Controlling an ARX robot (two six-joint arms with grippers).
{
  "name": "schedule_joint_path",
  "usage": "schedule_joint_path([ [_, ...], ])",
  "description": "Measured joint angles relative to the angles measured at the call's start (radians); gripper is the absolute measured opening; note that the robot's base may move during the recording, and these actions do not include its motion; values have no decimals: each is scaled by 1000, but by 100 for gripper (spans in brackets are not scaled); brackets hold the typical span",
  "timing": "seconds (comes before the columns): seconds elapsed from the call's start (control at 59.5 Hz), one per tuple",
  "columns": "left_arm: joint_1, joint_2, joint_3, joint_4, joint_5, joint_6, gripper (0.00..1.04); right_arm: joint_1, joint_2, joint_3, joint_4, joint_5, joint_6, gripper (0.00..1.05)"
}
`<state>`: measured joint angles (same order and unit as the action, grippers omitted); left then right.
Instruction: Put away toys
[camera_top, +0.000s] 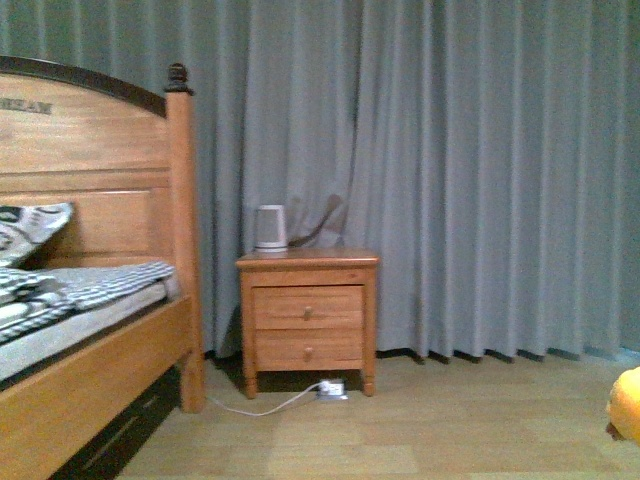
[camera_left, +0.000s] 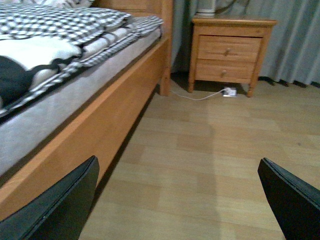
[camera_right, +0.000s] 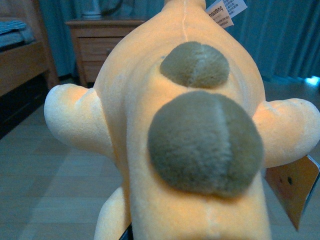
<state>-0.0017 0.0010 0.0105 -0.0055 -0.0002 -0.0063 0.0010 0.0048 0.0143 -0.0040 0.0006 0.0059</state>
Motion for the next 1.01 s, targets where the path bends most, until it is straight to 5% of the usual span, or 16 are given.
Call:
schedule_joint_path([
  [1.008, 0, 0, 0, 0, 0, 2, 98, -1, 0, 0, 0, -3, 0, 7],
])
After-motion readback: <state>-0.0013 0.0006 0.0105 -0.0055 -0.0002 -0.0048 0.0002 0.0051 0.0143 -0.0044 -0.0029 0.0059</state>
